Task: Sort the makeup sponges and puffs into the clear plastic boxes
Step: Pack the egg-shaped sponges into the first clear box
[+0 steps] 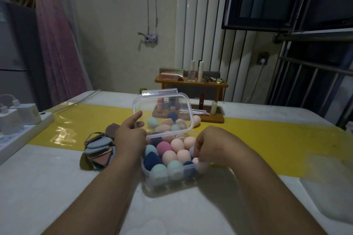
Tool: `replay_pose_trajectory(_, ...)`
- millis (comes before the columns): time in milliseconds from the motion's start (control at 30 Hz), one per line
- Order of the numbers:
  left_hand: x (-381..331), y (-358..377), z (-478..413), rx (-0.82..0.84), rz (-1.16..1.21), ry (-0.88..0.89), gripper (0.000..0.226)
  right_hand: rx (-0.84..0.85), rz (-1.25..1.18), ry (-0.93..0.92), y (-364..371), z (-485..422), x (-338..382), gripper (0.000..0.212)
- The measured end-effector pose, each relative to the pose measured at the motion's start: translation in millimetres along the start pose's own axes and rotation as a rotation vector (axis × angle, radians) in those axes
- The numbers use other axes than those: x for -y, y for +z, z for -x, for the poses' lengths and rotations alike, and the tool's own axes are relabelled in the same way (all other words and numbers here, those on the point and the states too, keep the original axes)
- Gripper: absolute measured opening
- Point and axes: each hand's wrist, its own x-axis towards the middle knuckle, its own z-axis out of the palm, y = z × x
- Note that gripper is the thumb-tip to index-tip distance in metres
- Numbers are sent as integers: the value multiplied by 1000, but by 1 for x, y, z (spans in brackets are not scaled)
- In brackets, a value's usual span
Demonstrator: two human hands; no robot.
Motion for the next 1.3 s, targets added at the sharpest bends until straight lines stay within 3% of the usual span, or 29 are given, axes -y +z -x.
replay_pose_trajectory(400,-1,-1,3,12,0,-15,71,111,244,79,0,-4,17,45)
replay_pose_trajectory(567,0,-1,2,9,-4,-1,72,27,142,42,-2,0,0,26)
replay_pose_trajectory(733,-1,0,3,9,1,0,72,19,47,53,-5,2,-7,27)
replay_pose_trajectory(833,0,0,2,13,1,0,73,35,98,24,-6,2,-8,23)
replay_pose_trajectory(967,0,-1,1,25,27,-9,73,183,329,-42,-2,3,0,19)
replay_pose_trajectory(1167,1,0,1,46,46,3,72,125,265,55,6,-9,5,22)
replay_pose_trajectory(1300,1,0,0,61,68,-10,71,114,249,-9,3,-1,0,17)
